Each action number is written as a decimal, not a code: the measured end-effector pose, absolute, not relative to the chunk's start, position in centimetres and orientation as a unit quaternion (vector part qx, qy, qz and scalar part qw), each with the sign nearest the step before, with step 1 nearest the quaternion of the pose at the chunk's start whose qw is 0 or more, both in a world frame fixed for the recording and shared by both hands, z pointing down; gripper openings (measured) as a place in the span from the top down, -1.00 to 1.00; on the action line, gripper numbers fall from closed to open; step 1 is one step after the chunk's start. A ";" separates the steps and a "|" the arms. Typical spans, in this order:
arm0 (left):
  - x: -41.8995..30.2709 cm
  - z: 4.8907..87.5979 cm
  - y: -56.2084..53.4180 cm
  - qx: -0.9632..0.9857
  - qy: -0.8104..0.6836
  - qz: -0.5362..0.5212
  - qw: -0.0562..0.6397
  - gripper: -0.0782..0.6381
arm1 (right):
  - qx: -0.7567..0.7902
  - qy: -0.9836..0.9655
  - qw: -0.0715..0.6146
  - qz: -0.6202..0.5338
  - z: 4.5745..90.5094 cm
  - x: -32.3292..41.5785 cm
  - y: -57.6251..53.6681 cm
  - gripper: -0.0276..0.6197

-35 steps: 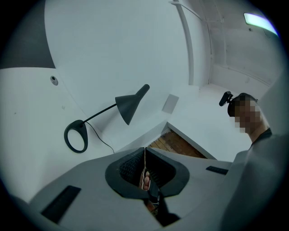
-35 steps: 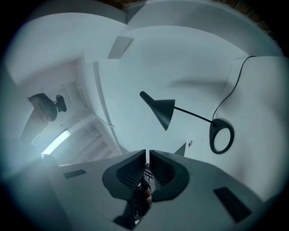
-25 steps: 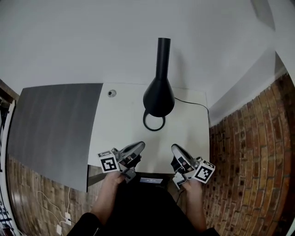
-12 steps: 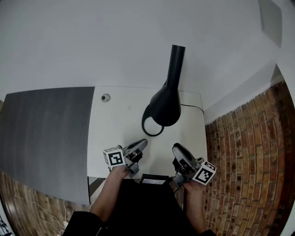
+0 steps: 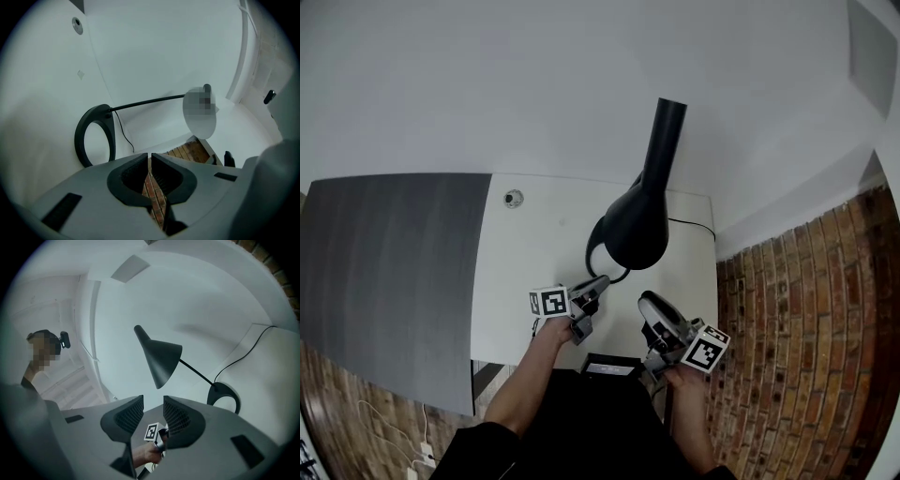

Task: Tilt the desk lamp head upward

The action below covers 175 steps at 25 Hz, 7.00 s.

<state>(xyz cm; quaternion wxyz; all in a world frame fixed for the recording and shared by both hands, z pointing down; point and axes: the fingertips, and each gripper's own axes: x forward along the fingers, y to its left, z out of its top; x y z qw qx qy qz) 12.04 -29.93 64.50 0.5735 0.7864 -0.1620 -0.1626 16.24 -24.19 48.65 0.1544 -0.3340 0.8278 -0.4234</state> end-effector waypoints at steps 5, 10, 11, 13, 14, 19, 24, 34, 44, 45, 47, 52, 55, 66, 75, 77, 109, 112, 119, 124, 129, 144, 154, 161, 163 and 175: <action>14.2 68.0 -32.1 0.770 -0.184 -0.137 0.596 0.73 | -0.317 0.836 0.138 -0.425 49.3 17.0 -25.6 0.56; 14.4 71.6 -33.1 0.734 -0.228 -0.111 0.630 0.73 | -0.299 0.845 0.130 -0.424 49.5 17.2 -26.6 0.56; 14.4 72.2 -33.1 0.725 -0.234 -0.108 0.639 0.73 | -0.297 0.845 0.129 -0.425 49.6 17.3 -26.8 0.56; 14.0 72.9 -33.2 0.708 -0.243 -0.115 0.653 0.74 | -0.293 0.846 0.125 -0.428 49.9 17.3 -27.1 0.56; 13.9 73.0 -33.2 0.704 -0.243 -0.119 0.656 0.74 | -0.291 0.846 0.122 -0.430 50.0 17.2 -27.2 0.56; 13.8 72.9 -33.4 0.705 -0.237 -0.125 0.656 0.75 | -0.277 0.847 0.116 -0.438 50.5 16.3 -27.8 0.56; 13.5 72.9 -33.4 0.699 -0.240 -0.139 0.659 0.75 | -0.269 0.846 0.113 -0.446 50.7 15.3 -28.3 0.56; 13.5 72.9 -33.4 0.701 -0.243 -0.128 0.658 0.75 | -0.241 0.850 0.163 -0.438 48.4 13.6 -29.5 0.56; 13.6 72.9 -33.6 0.703 -0.245 -0.118 0.657 0.75 | -0.220 0.854 0.179 -0.436 47.3 13.6 -28.9 0.56; 13.6 72.9 -33.6 0.704 -0.245 -0.118 0.657 0.75 | -0.217 0.854 0.182 -0.436 47.1 13.6 -28.7 0.56; 13.7 72.9 -33.5 0.704 -0.244 -0.116 0.656 0.75 | -0.212 0.855 0.186 -0.434 46.8 13.7 -28.3 0.56; 13.7 73.0 -33.4 0.704 -0.245 -0.111 0.657 0.75 | -0.206 0.861 0.185 -0.427 46.0 13.6 -27.4 0.56; 13.7 73.1 -33.4 0.704 -0.246 -0.110 0.657 0.75 | -0.204 0.866 0.184 -0.417 45.3 13.5 -26.8 0.56; 13.7 73.1 -33.4 0.705 -0.244 -0.111 0.657 0.75 | -0.187 0.884 0.190 -0.384 41.7 13.5 -24.5 0.56; 13.8 73.2 -33.4 0.704 -0.242 -0.112 0.659 0.75 | -0.170 0.893 0.213 -0.359 38.5 13.5 -23.1 0.56; 13.8 73.2 -33.3 0.704 -0.242 -0.112 0.658 0.75 | -0.166 0.896 0.216 -0.350 37.7 13.5 -22.8 0.56; 13.8 73.1 -33.4 0.705 -0.239 -0.115 0.658 0.75 | -0.161 0.917 0.227 -0.285 32.3 12.8 -22.2 0.56; 13.8 73.1 -33.4 0.704 -0.239 -0.115 0.658 0.75 | -0.153 0.917 0.238 -0.281 31.3 13.0 -22.2 0.56; 13.8 73.2 -33.3 0.704 -0.241 -0.115 0.659 0.75 | -0.141 0.925 0.255 -0.244 27.6 12.9 -22.6 0.56; 13.9 73.2 -33.3 0.704 -0.240 -0.114 0.658 0.75 | -0.140 0.925 0.261 -0.239 26.9 13.0 -22.8 0.56; 13.9 73.2 -33.4 0.704 -0.240 -0.113 0.659 0.75 | -0.142 0.923 0.267 -0.240 26.6 13.1 -23.0 0.56; 13.7 73.2 -33.3 0.704 -0.242 -0.113 0.657 0.75 | -0.139 0.926 0.275 -0.219 24.0 12.8 -23.6 0.56; 13.7 73.2 -33.4 0.706 -0.240 -0.109 0.657 0.75 | -0.138 0.924 0.284 -0.216 22.7 12.7 -24.3 0.56; 13.7 73.3 -33.3 0.707 -0.240 -0.106 0.657 0.75 | -0.137 0.923 0.289 -0.215 21.7 12.6 -24.8 0.56; 13.7 73.3 -33.2 0.706 -0.241 -0.106 0.657 0.75 | -0.137 0.922 0.292 -0.216 21.5 12.7 -24.8 0.56; 13.6 73.3 -33.3 0.707 -0.242 -0.105 0.657 0.75 | -0.138 0.907 0.321 -0.233 20.0 12.7 -25.8 0.56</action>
